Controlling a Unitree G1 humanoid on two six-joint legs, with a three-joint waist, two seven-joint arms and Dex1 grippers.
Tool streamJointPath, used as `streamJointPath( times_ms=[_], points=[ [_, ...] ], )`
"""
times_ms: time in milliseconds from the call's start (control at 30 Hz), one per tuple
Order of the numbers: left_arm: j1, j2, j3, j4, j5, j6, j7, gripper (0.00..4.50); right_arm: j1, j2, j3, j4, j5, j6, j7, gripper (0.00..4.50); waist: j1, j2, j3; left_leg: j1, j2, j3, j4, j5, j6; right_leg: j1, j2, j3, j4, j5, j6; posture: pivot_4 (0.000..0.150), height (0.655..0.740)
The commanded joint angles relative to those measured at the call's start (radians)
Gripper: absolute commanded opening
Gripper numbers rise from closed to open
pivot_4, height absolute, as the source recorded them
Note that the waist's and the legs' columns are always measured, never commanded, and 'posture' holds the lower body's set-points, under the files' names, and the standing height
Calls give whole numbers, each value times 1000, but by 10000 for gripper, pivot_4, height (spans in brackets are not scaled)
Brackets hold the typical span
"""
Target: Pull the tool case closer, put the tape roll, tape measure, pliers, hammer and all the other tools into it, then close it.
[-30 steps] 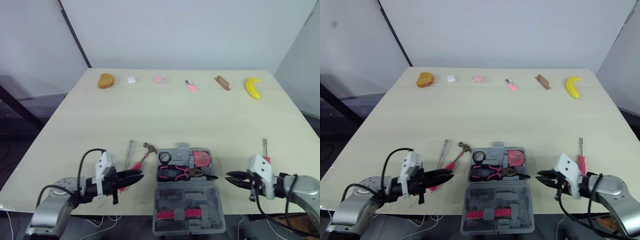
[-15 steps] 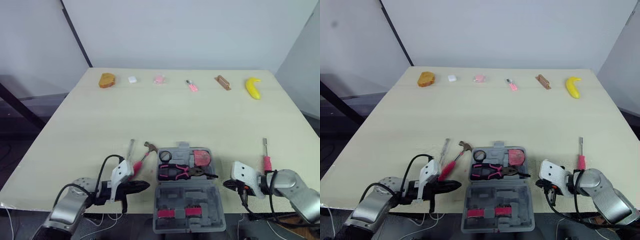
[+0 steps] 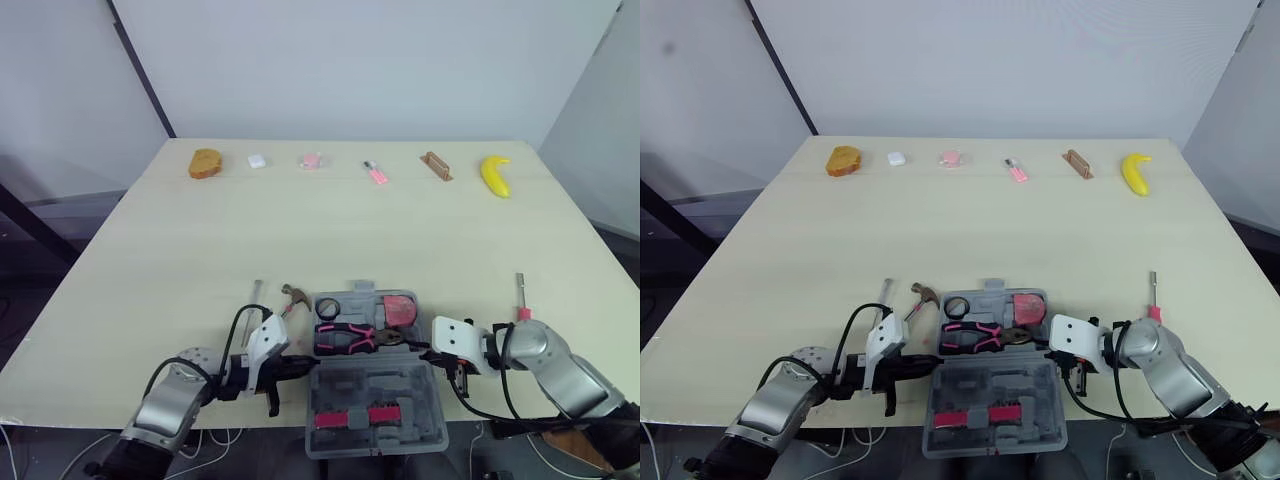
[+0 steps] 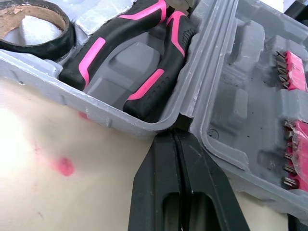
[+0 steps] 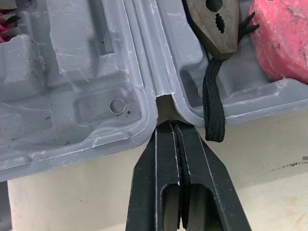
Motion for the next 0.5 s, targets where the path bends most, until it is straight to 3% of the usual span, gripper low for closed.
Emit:
streamJointPath(
  times_ms=[33,500],
  points=[
    [-51,-37,-20,-7,-6,-4,10,320,-28,24,-3,23,4,-22,1,0,1,0,0,0,0,0,1,0,0,0,0,0,0,0,0,1500,7400],
    [-238,-86,-11,215,52,-27,42,320,-225,136,-2,329,-36,-96,2,0,6,0,0,1,-1,2,4,0,0,3,0,-1,0,3,1,1500,7400]
  ],
)
